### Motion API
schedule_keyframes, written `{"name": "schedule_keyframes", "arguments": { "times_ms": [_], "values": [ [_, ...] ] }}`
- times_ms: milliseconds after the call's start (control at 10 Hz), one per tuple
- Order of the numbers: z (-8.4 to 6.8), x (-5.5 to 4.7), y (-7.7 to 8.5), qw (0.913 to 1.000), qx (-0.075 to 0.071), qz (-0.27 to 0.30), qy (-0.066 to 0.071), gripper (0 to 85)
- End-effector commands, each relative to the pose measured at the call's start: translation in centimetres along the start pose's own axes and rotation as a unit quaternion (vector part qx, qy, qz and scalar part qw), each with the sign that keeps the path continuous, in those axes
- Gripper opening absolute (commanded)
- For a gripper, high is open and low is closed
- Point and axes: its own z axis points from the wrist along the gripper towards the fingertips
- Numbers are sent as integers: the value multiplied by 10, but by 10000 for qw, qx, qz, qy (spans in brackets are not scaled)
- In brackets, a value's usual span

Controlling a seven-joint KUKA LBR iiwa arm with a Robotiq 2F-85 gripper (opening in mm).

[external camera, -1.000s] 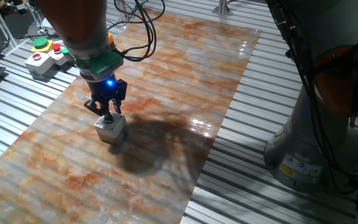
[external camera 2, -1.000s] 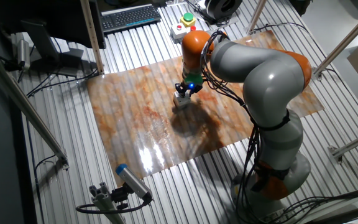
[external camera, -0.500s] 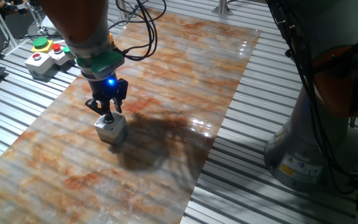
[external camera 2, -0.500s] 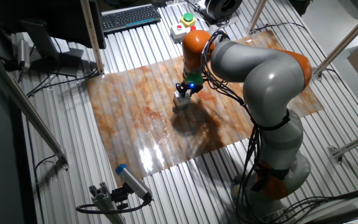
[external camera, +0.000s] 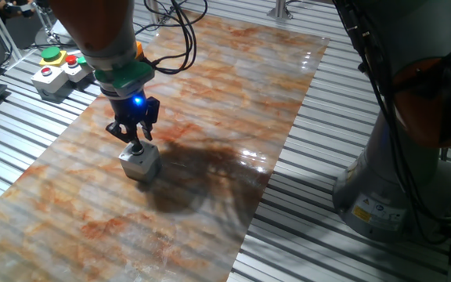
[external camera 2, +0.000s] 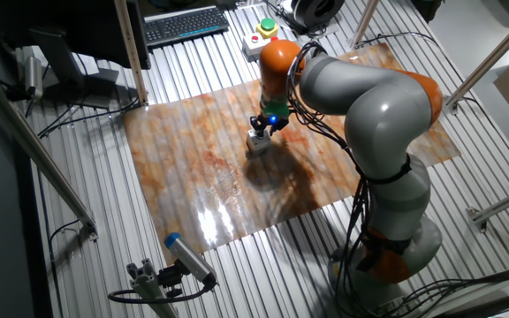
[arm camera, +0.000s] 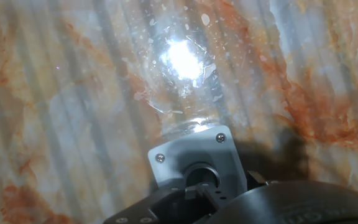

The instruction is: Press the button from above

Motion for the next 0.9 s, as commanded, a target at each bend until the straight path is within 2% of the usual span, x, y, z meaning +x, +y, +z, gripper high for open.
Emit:
{"name": "schedule_keyframes", "arguments": {
  "times_ms": [0,800],
  "values": [
    [0,0,0,10000,1,-7,5,340],
    [6,-2,0,10000,-30,-15,-2,340]
  ]
}}
